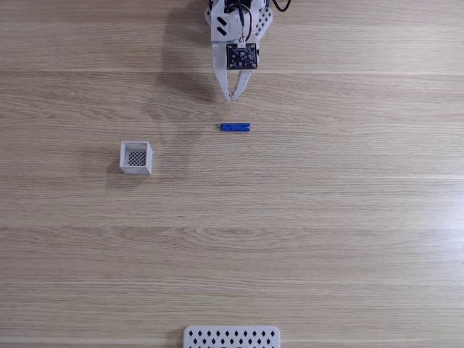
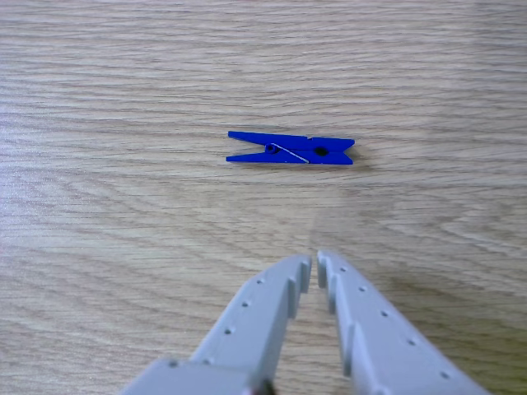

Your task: Grasp a peg and put it in the crate.

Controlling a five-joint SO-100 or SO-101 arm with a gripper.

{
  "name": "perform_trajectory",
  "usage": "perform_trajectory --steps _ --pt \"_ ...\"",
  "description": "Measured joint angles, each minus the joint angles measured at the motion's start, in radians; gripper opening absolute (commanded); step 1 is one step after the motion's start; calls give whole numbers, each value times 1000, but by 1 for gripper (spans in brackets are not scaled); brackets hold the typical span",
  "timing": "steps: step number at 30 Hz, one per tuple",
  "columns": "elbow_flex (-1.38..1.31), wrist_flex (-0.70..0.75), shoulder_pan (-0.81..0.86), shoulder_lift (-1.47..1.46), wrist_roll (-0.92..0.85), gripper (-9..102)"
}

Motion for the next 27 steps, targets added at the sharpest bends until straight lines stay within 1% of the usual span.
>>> perform_trajectory --steps 9,12,15,17,19,27 --pt "0 0 2 -6 -2 -1" --pt "-37 5 2 -101 17 -1" --pt "-137 5 5 -242 101 -1" --pt "-222 5 5 -362 206 -1" --pt "-322 5 5 -514 347 -1" --pt "-822 5 -2 -1213 1054 -1"
